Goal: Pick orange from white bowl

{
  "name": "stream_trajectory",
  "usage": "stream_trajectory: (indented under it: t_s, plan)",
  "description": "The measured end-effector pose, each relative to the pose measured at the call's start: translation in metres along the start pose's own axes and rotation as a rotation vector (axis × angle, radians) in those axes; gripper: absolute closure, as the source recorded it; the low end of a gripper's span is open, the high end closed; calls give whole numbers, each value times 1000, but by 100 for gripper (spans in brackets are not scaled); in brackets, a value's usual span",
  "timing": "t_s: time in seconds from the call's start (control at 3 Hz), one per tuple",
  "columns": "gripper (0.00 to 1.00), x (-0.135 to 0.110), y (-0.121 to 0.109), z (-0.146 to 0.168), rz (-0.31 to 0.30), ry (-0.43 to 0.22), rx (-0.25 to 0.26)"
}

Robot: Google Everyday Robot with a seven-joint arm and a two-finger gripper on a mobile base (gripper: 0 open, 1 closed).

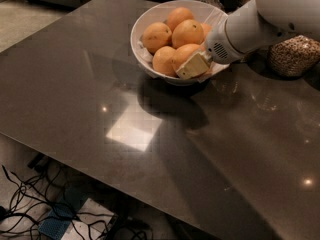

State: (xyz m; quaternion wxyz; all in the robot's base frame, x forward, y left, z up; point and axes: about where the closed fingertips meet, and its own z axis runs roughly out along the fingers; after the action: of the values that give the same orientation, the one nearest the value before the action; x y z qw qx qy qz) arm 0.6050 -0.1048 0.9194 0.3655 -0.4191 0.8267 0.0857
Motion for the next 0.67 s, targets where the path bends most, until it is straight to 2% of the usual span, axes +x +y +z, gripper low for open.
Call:
stream_trajectory:
  t_s: [0.33,0.67]
  plan:
    - [100,-10,0,-28,-72,-37,2]
    - [100,-15,-2,-50,-159,-69,-19]
